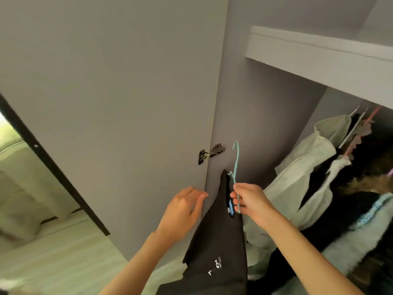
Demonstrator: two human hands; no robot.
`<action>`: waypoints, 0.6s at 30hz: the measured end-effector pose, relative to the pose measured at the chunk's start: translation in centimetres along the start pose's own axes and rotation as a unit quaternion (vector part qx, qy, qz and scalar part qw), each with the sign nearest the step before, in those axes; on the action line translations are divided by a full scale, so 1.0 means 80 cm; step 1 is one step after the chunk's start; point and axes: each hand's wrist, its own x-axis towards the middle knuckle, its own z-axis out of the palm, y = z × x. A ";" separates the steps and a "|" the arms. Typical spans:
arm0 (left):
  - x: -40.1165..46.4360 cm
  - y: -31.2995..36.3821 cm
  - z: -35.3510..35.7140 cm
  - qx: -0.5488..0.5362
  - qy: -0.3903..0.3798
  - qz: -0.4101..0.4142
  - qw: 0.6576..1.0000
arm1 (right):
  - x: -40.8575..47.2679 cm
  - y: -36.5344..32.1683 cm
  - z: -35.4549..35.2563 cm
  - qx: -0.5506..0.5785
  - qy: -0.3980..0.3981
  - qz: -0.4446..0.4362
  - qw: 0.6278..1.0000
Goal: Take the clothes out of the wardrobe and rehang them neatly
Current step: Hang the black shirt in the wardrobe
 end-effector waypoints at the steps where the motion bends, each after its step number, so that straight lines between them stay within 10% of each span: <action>1: -0.009 0.004 0.001 0.006 0.004 -0.022 1.000 | -0.007 0.010 -0.005 -0.040 -0.032 -0.013 0.999; 18: -0.205 -0.035 -0.060 0.085 0.051 -0.308 0.946 | -0.084 0.079 0.071 -0.419 -0.274 -0.189 0.845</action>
